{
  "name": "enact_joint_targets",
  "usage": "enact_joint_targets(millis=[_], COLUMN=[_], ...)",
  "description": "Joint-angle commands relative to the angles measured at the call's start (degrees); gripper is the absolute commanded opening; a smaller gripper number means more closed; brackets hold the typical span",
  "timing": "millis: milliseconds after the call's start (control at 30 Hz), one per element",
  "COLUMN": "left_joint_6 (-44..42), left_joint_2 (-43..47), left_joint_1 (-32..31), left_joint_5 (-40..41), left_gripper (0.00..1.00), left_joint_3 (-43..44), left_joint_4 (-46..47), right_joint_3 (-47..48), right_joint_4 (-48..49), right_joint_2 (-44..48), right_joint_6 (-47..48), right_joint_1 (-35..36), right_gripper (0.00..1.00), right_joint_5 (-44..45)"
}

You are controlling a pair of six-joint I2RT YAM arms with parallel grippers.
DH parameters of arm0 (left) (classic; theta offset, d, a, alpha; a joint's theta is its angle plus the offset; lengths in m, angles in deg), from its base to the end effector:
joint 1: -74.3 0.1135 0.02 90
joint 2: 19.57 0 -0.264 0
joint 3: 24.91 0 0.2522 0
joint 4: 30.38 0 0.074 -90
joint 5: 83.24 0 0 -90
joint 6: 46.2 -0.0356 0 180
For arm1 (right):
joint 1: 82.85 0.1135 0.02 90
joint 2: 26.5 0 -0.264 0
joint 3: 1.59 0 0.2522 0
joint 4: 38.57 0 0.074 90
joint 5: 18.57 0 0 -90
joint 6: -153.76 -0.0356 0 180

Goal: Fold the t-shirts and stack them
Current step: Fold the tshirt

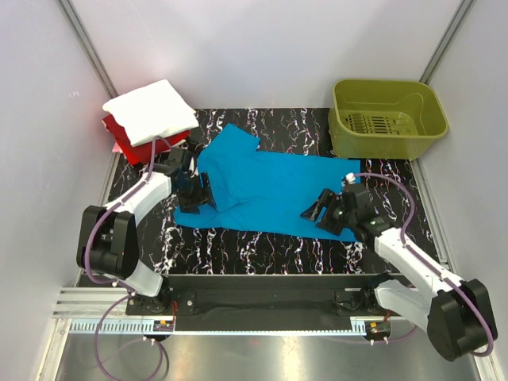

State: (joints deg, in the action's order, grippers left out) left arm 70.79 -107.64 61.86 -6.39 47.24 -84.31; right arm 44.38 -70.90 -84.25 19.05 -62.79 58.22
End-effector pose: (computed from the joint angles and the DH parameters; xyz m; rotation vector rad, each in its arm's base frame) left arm 0.2825 -0.0706 0.2062 -0.3029 2.8335 -0.4799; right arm 0.1889 0.0776 0.2097 0.4081 2.4338 0.7999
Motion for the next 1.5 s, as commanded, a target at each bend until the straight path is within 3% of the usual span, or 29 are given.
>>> enact_joint_targets(millis=[0, 333, 1033, 1233, 1300, 1367, 1467], left_joint_6=[3.77, 6.15, 8.88, 8.88, 8.79, 8.79, 8.26], left_joint_2=[1.68, -4.47, -6.50, -7.55, -7.82, -7.90, -8.17], left_joint_1=[-0.30, -1.17, -4.43, -4.43, -4.51, -4.52, -4.52], left_joint_5=[-1.88, -1.71, 2.34, 2.16, 1.99, 1.90, 2.25], left_gripper=[0.64, 0.54, 0.51, 0.32, 0.13, 0.00, 0.00], left_joint_3=[-1.87, -1.17, -2.14, -0.65, 0.05, 1.02, 3.29], left_joint_4=[11.93, 16.52, 17.57, 17.58, 17.22, 16.70, 15.04], right_joint_3=[-6.62, -6.63, -5.66, -5.49, -5.40, -5.31, -5.22], right_joint_4=[16.70, 21.12, 21.73, 21.56, 21.56, 21.47, 21.47], right_joint_2=[-0.51, -6.84, -10.27, -10.80, -10.88, -11.06, -11.41], right_joint_6=[-4.42, -4.69, -4.51, -4.51, -4.60, -4.60, -4.60], right_joint_1=[5.51, 6.40, 6.40, 6.40, 6.40, 6.31, 6.40], right_gripper=[0.74, 0.72, 0.72, 0.72, 0.72, 0.73, 0.72], right_joint_5=[1.34, 0.82, 0.03, 0.03, -0.06, -0.06, 0.03])
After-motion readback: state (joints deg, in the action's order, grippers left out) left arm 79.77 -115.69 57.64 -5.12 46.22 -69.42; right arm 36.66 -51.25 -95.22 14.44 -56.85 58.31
